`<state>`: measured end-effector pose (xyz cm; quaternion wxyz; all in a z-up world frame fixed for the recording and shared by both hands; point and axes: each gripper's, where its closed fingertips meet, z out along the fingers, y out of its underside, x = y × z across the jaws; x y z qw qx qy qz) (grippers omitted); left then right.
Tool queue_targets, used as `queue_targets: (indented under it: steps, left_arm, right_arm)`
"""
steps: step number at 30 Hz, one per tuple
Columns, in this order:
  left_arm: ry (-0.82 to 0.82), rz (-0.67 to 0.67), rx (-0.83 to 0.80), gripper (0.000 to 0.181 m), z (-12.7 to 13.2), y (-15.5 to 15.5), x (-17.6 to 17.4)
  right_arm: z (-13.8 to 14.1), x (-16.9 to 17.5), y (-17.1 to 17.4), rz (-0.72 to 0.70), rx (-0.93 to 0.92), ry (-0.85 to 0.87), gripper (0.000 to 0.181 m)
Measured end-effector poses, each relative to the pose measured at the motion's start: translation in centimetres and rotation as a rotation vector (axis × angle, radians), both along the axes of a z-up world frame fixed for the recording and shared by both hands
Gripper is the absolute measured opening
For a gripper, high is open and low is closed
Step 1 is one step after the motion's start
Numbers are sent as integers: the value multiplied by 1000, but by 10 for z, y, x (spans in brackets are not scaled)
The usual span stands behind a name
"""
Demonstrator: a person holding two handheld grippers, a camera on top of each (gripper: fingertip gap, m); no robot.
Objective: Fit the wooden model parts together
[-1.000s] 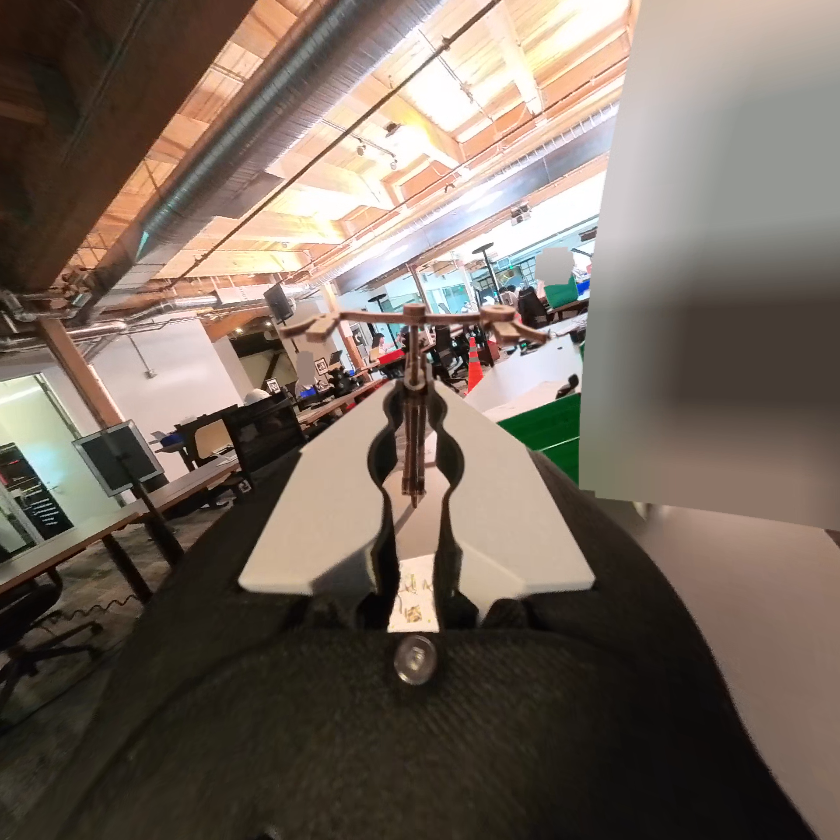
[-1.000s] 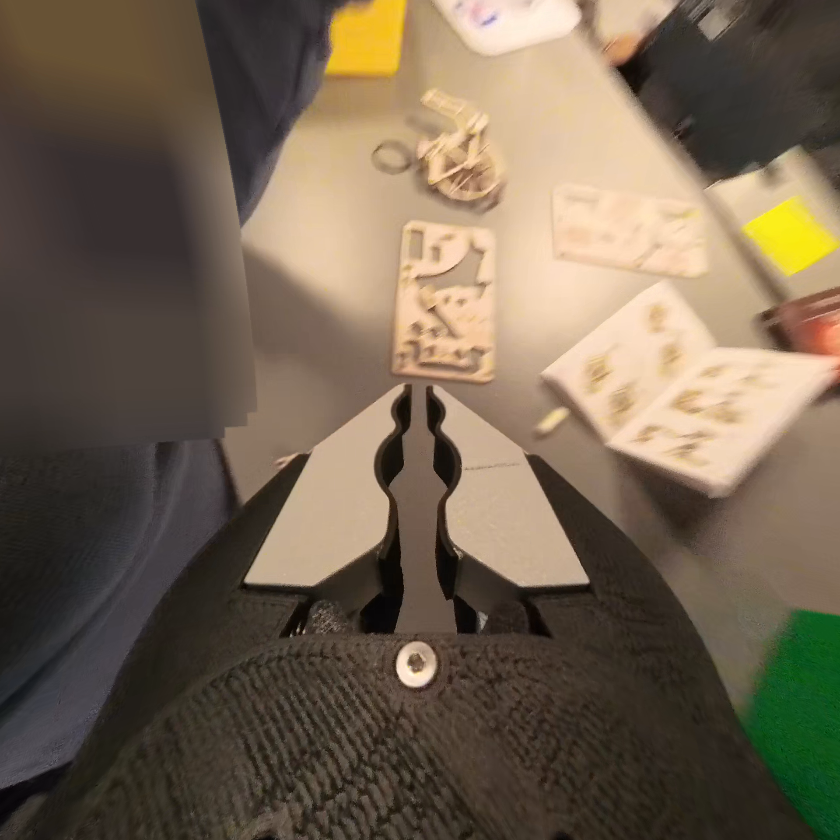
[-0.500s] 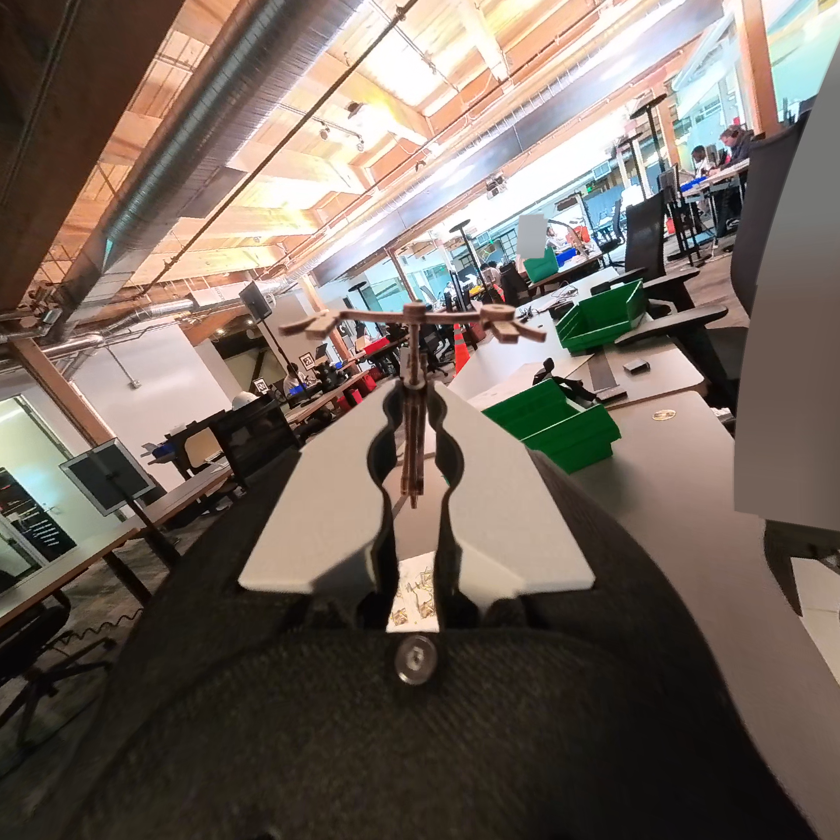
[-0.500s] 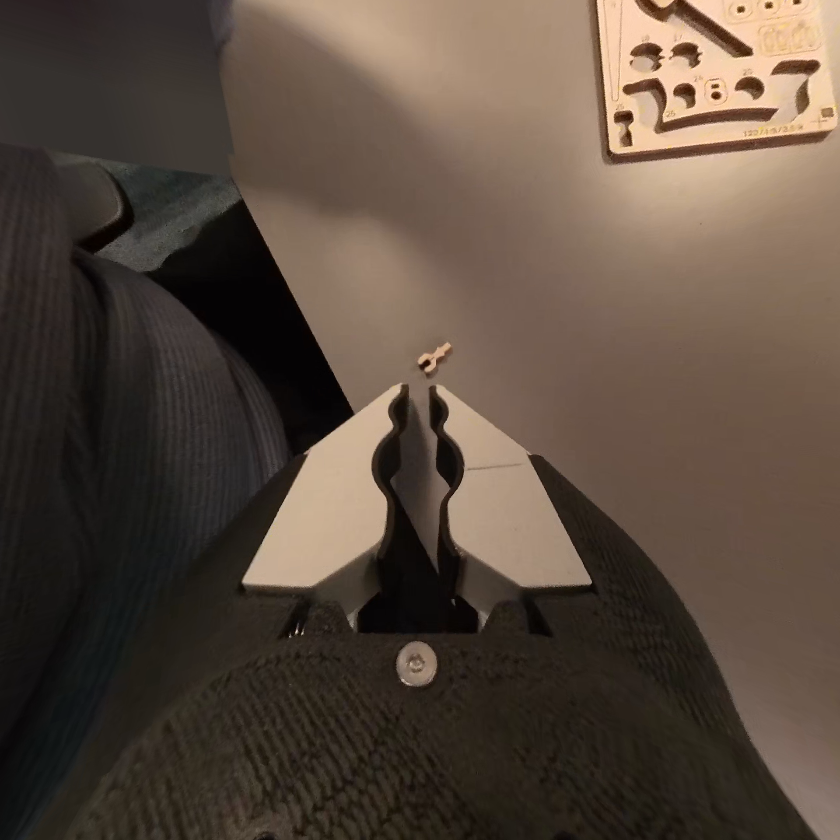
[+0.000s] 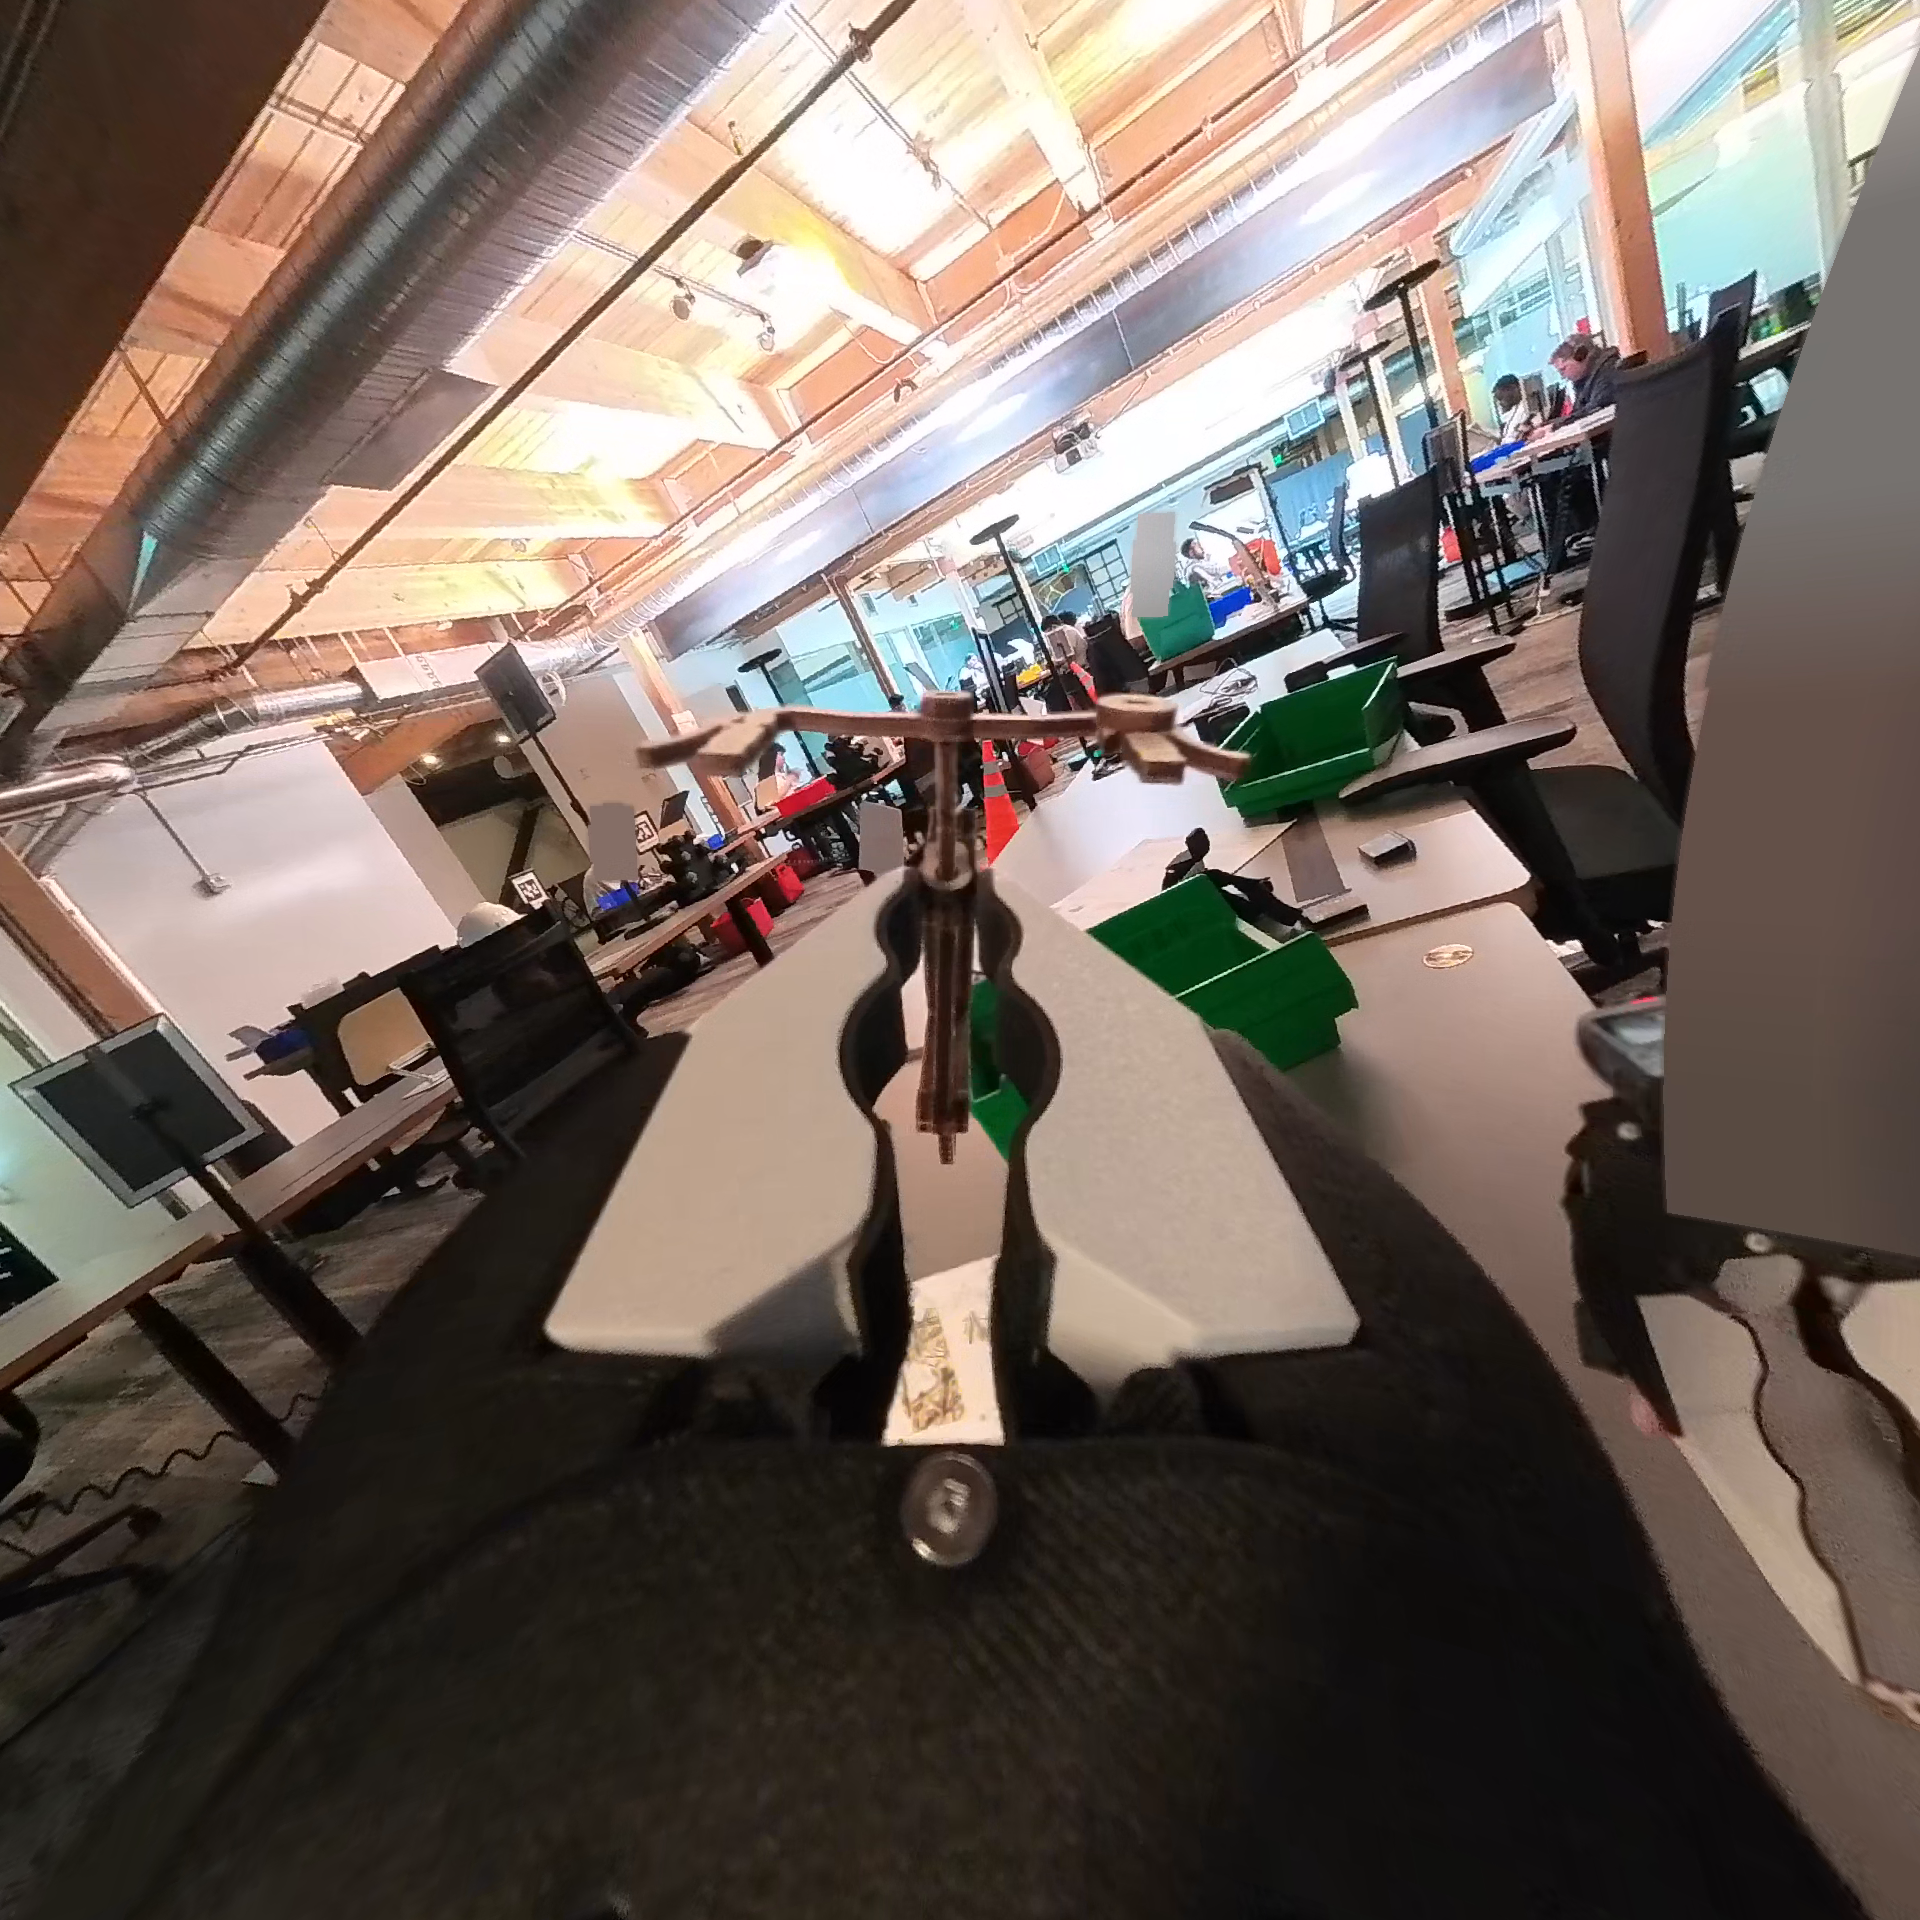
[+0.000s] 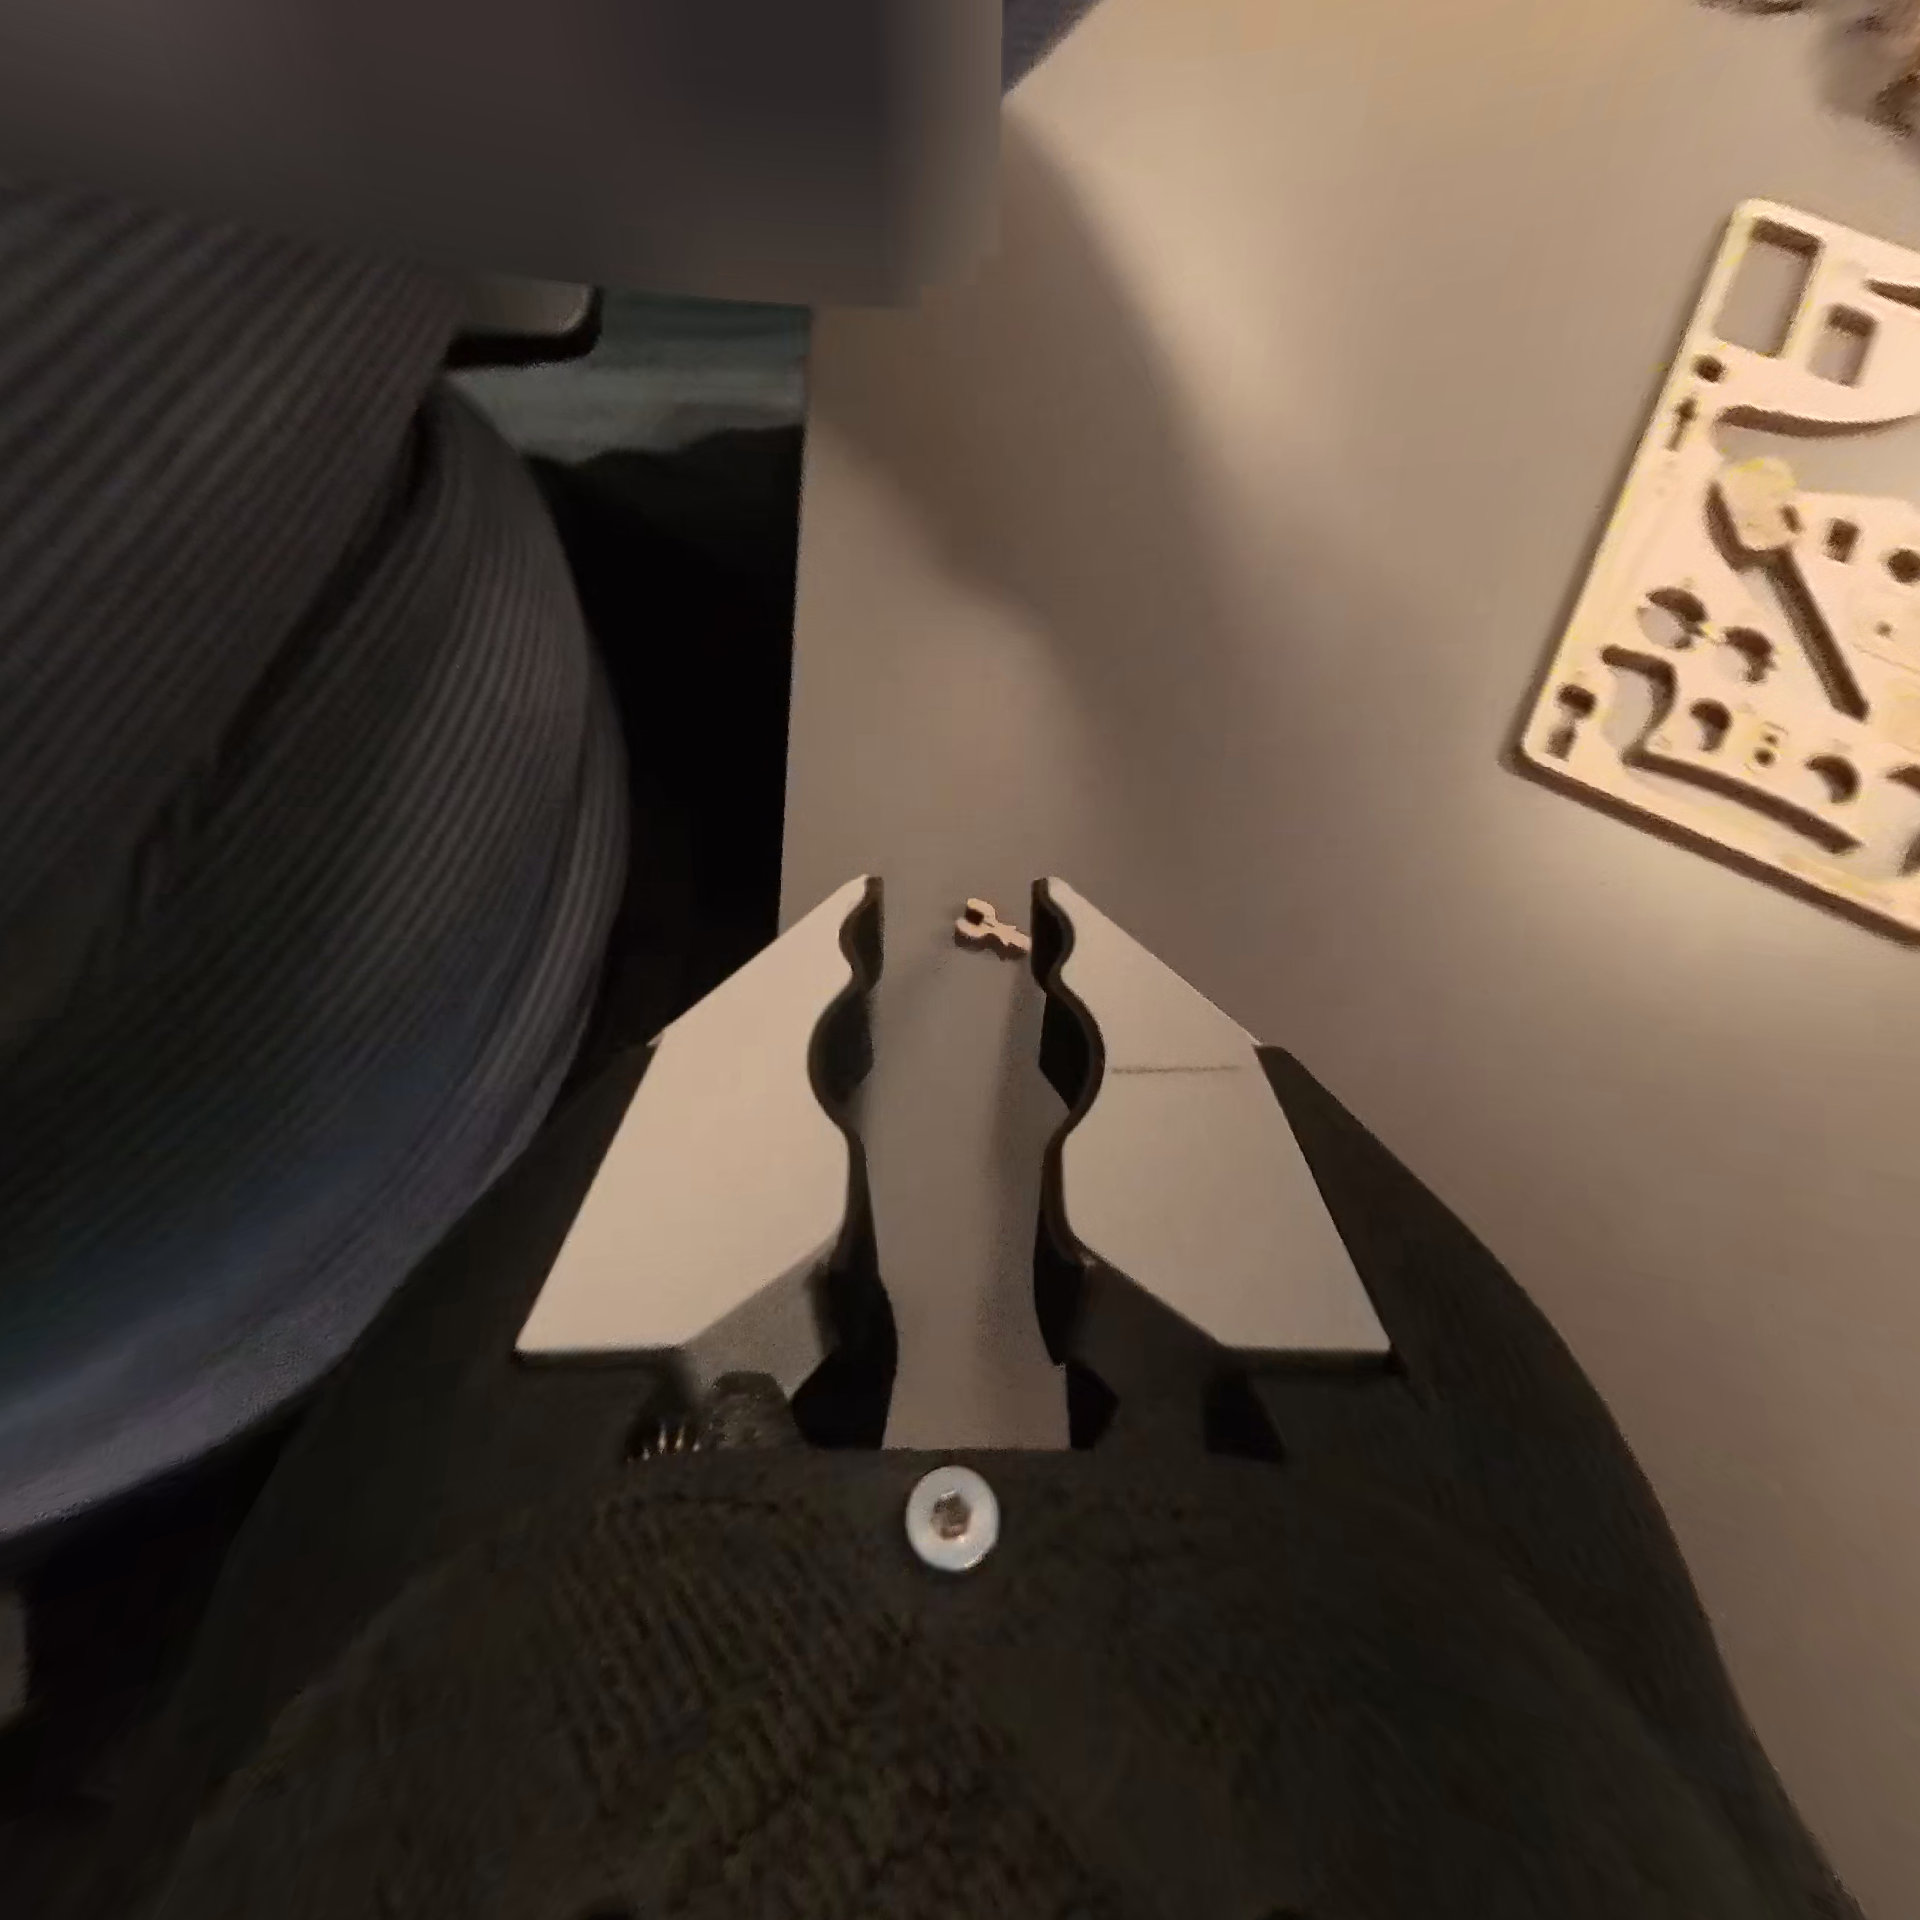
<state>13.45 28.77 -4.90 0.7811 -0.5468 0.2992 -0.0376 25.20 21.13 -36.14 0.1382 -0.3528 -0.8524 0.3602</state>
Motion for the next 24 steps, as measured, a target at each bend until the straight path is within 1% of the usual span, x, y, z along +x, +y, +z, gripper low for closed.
queue_targets:
  steps: [2,4,10,14,21,24]
  left_arm:
    - [4,-3,-7,9,-1,1,1]
    - [11,-1,-9,9,-2,2,3]
    - [15,-1,-16,9,-4,3,3]
    - [10,-5,-23,9,-5,5,2]
    - [17,-3,-27,9,-6,6,4]
    - [18,-5,-33,9,-7,7,4]
  right_arm:
    - [-5,1,0,80,21,-30,26]
    - [-10,1,2,126,35,-74,26]
    - [-13,11,9,172,83,-148,16]
    - [-13,7,12,120,103,-129,15]
    - [-14,2,10,51,68,-118,4]
    - [-15,1,9,21,63,-117,3]
